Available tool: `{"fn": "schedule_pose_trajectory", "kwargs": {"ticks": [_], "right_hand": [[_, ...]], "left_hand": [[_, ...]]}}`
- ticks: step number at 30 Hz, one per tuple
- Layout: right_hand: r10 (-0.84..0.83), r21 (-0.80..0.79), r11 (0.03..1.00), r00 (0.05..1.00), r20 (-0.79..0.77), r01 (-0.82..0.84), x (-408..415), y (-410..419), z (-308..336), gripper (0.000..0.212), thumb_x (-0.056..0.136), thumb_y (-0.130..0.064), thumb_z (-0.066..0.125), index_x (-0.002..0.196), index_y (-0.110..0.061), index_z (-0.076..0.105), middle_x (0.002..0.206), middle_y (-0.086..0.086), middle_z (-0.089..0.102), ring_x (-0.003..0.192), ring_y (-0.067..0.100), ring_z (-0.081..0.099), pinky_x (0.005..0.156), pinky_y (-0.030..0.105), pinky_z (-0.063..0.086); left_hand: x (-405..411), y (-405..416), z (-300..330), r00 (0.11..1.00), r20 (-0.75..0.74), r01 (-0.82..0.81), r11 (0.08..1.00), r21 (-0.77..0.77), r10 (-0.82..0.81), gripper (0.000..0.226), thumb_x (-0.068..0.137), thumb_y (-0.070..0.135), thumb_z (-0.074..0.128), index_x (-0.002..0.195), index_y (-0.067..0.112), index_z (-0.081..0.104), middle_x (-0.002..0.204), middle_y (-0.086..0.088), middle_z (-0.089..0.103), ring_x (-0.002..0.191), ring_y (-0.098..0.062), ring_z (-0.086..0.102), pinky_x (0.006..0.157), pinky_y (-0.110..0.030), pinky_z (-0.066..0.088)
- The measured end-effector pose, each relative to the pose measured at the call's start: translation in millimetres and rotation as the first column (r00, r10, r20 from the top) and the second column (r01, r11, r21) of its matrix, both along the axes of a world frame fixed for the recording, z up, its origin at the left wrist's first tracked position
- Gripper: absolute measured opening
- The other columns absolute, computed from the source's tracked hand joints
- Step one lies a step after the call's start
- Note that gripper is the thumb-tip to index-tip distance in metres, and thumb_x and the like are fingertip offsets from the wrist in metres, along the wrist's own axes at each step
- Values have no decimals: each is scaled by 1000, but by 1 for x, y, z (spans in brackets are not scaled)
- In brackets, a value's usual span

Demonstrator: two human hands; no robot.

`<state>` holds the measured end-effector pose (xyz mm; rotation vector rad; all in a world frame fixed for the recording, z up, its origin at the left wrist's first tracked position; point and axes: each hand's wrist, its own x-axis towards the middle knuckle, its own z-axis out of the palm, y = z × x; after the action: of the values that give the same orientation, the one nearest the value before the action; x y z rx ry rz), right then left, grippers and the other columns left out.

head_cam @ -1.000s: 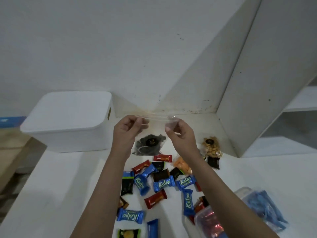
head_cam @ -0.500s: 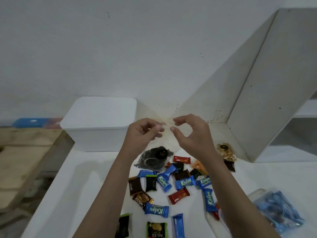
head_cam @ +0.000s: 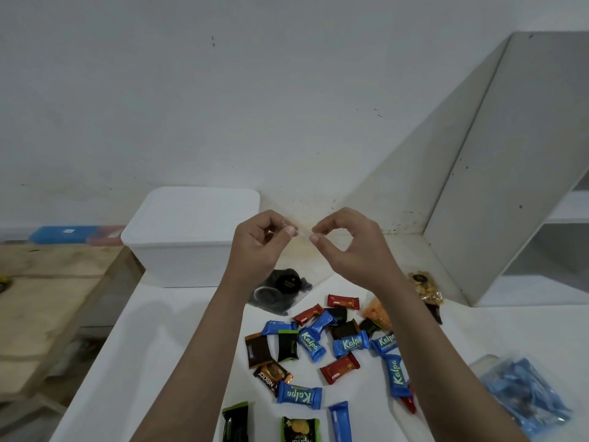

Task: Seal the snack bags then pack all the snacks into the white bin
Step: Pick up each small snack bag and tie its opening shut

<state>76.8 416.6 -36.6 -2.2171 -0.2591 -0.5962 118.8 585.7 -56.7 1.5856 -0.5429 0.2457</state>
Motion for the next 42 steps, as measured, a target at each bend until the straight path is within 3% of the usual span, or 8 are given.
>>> {"fn": "schedule_pose_trajectory", "kwargs": {"ticks": [3,10,14,17,22,31,36,42], "right_hand": [[20,-33,999,1000,-22,-21,1,2,3,6,82,-27,71,84,-23,68,85,-5,65,85,9,60,80,29,48],[29,-9,1000,999,-18,-29,0,10,5,13,83,-16,67,74,-21,60,77,-10,61,78,4,57,75,18,44],[31,-37,999,999,13,-30,-2,15,3,9,83,-21,61,75,-23,56,76,-12,59,77,8,57,79,30,46],[27,-40,999,999,37,-25,-3,15,3,7,82,-23,59,75,-23,56,73,-18,55,74,3,56,80,34,46],[40,-61,997,999,13,-39,-7,11,5,11,83,-14,63,77,-21,59,75,-15,58,76,2,56,73,22,43],[47,-132,990,998,49,-40,-14,16,5,9,84,-20,56,80,-26,52,79,-13,55,75,11,55,77,36,46],[49,-173,984,996,74,-36,-14,22,8,4,83,-17,54,81,-19,54,80,-6,56,76,11,52,77,36,44],[35,-211,977,995,92,-15,-11,23,10,4,84,-18,54,81,-20,55,81,-7,57,77,11,53,81,35,42]], "left_hand": [[2,0,1,1000,5,0,1000,10,0,8,82,13,61,77,11,66,75,-4,67,78,-31,61,77,-50,51],[0,0,1,1000,-2,21,1000,1,-21,8,79,23,61,77,18,67,75,5,67,78,-21,63,80,-48,52],[-2,1,1,1000,6,20,1000,1,-20,7,81,16,60,78,17,67,75,7,68,78,-20,63,80,-47,52],[-4,0,3,999,-2,37,999,-2,-37,7,82,13,60,79,14,66,75,7,68,79,-19,63,80,-43,53],[-7,4,7,988,-90,125,992,22,-123,8,82,16,62,77,20,66,74,1,67,75,-13,62,70,-22,52],[-11,4,8,995,-68,81,982,172,-70,6,81,28,60,78,32,63,80,-13,63,78,-37,58,77,-48,51],[-18,2,8,1000,10,-3,976,219,0,12,88,18,57,80,27,57,72,10,57,64,1,51,63,-13,42],[-13,6,8,1000,17,-24,987,162,22,4,82,25,59,79,26,60,73,7,62,69,-5,56,67,-20,46]]}}
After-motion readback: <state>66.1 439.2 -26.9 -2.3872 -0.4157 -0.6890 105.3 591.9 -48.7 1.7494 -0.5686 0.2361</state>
